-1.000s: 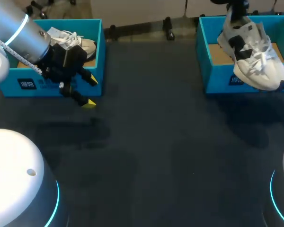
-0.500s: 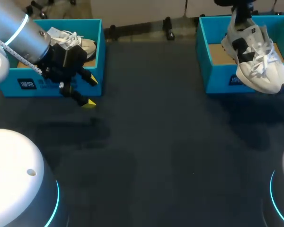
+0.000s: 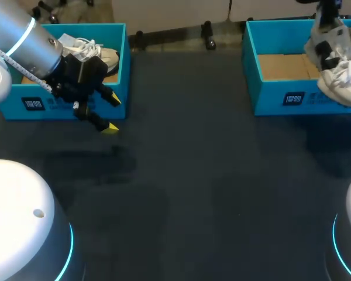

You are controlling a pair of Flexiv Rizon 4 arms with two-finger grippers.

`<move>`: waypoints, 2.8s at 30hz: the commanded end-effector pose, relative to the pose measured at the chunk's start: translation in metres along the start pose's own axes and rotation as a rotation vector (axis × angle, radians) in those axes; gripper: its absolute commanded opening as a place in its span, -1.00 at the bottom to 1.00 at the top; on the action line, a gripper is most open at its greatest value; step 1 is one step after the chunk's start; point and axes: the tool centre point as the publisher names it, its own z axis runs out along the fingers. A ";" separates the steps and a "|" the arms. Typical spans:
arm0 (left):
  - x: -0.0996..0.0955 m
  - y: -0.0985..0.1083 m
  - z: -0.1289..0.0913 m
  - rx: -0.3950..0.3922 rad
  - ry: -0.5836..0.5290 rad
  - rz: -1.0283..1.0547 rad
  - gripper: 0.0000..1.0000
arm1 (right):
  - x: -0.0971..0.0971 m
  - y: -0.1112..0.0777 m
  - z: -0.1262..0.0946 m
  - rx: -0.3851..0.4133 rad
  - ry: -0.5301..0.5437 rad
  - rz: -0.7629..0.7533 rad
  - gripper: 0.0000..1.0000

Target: Take the shoe out of the shoebox, open the shoe tongue, remove and reinsert the insole, then place the shoe into the shoebox

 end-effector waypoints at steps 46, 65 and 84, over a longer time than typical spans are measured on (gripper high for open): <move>0.001 0.000 0.000 -0.003 -0.001 0.000 1.00 | 0.016 -0.150 0.064 0.079 0.088 1.000 -1.00; 0.001 0.000 0.000 -0.003 -0.001 0.000 1.00 | 0.027 -0.159 0.051 0.117 0.136 1.583 -1.00; 0.001 0.000 0.000 -0.003 -0.001 0.000 1.00 | 0.027 -0.159 0.051 0.117 0.136 1.583 -1.00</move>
